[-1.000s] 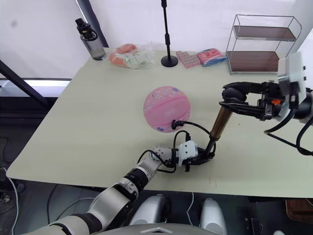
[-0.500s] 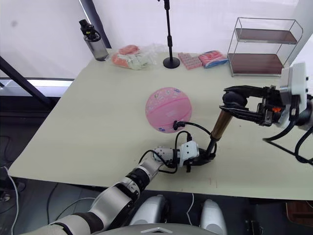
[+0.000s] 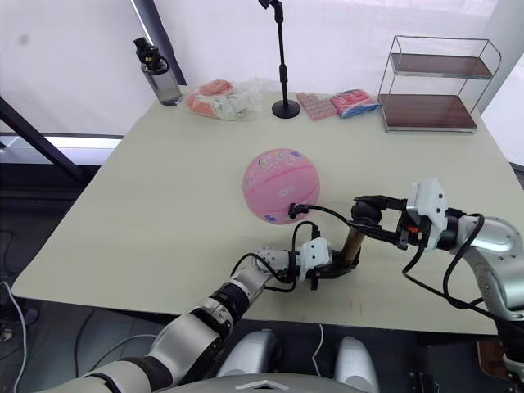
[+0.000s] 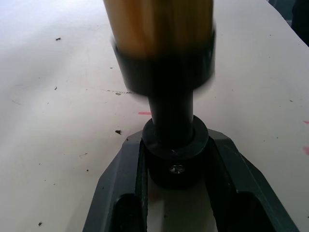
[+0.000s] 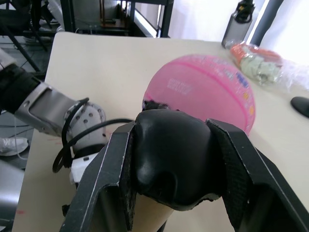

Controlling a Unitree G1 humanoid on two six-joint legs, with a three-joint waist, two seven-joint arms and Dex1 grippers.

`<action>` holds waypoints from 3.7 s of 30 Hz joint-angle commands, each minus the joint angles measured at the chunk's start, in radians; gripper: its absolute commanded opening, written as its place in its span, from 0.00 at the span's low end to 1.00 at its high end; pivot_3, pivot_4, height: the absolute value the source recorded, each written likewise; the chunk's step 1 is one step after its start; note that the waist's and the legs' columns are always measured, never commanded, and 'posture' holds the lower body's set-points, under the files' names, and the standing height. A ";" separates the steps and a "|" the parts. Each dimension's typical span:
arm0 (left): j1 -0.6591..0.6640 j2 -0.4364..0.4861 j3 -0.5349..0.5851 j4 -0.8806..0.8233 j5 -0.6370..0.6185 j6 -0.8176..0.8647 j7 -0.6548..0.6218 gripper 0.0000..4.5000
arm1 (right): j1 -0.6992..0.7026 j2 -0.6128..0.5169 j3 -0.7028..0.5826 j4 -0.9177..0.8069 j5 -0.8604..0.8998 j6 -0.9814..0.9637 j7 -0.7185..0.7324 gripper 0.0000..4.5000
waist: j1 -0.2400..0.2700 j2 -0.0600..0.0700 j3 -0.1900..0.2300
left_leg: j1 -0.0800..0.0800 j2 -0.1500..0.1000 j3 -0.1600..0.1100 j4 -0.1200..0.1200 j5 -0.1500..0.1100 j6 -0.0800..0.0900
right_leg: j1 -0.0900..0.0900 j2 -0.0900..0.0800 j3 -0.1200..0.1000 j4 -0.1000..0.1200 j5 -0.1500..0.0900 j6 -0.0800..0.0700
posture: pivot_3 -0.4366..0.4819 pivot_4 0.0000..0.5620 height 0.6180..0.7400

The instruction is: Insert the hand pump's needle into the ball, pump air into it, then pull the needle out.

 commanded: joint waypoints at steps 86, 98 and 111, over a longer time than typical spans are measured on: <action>0.087 0.025 -0.047 0.053 0.067 0.032 -0.037 0.25 | -0.067 -0.136 -0.286 -0.246 0.344 0.345 -0.082 0.38 | 0.003 0.010 0.005 | -0.001 -0.003 -0.004 0.001 0.000 0.000 | 0.001 0.001 -0.004 0.003 -0.001 0.000 | 0.48 0.27 0.96; 0.082 0.019 -0.039 0.061 0.061 0.037 -0.037 0.25 | -0.292 -0.252 -0.412 -0.221 0.545 0.517 -0.159 0.38 | 0.002 0.009 0.009 | -0.002 -0.003 -0.005 0.001 0.000 0.000 | 0.001 0.001 -0.005 0.002 -0.001 0.000 | 0.48 0.27 0.96; 0.076 0.017 -0.036 0.064 0.060 0.038 -0.033 0.25 | -0.078 -0.155 -0.247 -0.259 0.286 0.406 -0.120 0.38 | 0.000 0.008 0.008 | -0.001 -0.003 -0.004 0.002 0.000 0.000 | 0.000 0.001 -0.004 0.004 0.002 0.004 | 0.48 0.27 0.96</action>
